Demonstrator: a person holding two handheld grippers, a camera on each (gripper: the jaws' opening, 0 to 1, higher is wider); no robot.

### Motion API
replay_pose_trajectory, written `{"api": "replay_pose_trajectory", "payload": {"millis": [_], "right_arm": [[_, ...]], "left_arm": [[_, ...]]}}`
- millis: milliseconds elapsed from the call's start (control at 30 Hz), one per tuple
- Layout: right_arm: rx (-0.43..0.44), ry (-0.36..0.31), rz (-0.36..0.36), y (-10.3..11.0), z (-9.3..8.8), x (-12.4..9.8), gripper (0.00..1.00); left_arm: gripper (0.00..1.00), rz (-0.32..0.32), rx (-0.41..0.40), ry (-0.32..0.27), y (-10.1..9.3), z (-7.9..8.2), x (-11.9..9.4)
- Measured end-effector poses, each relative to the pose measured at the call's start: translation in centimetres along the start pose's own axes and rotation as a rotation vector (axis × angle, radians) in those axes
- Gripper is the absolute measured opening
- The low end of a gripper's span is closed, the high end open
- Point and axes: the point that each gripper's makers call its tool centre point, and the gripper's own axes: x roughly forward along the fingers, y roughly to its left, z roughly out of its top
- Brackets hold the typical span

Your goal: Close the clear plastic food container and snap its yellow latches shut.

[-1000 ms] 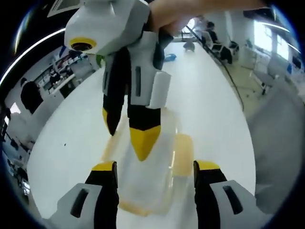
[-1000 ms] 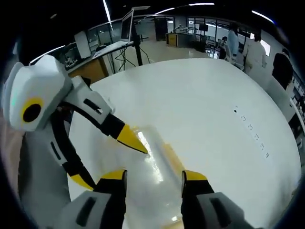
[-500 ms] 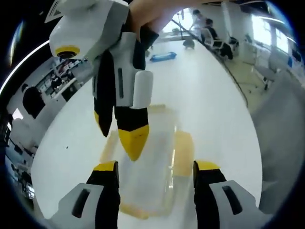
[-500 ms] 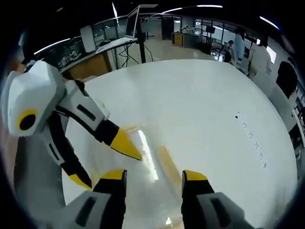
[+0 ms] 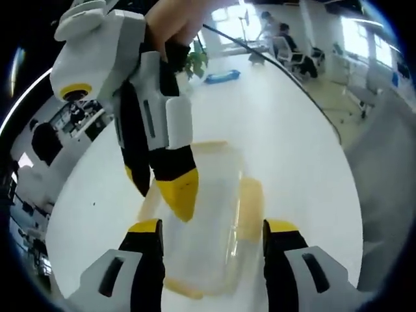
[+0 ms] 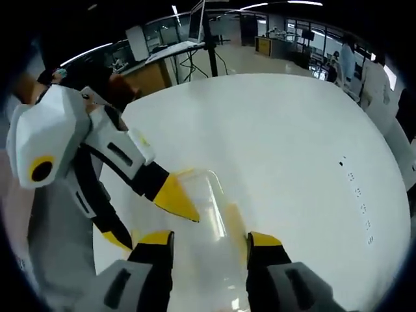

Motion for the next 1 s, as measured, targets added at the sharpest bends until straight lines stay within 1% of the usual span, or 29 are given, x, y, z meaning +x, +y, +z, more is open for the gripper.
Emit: {"api": "replay_pose_trajectory", "payload": {"millis": [33,200,467,600,733,1000], "right_arm": [[0.0,0.004,0.006,-0.04,0.03,0.08,0.43],[-0.005,0.016,0.02,0.06,-0.01,0.13,0.44],[-0.012,0.023,0.037,0.08,-0.05,0.22,0.44],[-0.029,0.031,0.037,0.26,0.05,0.24,0.43],[-0.024,0.043,0.044,0.15,0.07,0.35,0.43],[-0.022,0.096,0.088,-0.02,0.1,0.65,0.42]], "left_arm": [[0.58,0.007,0.014,-0.001,0.09,-0.06,0.07],[0.59,0.021,0.011,-0.025,0.3,0.03,0.28],[0.56,0.058,0.078,-0.003,0.71,-0.02,0.71],[0.56,0.057,0.077,-0.003,0.72,-0.03,0.68],[0.55,0.043,0.082,-0.003,0.77,-0.05,0.66],[0.54,0.051,0.078,0.005,0.82,-0.09,0.8]]}}
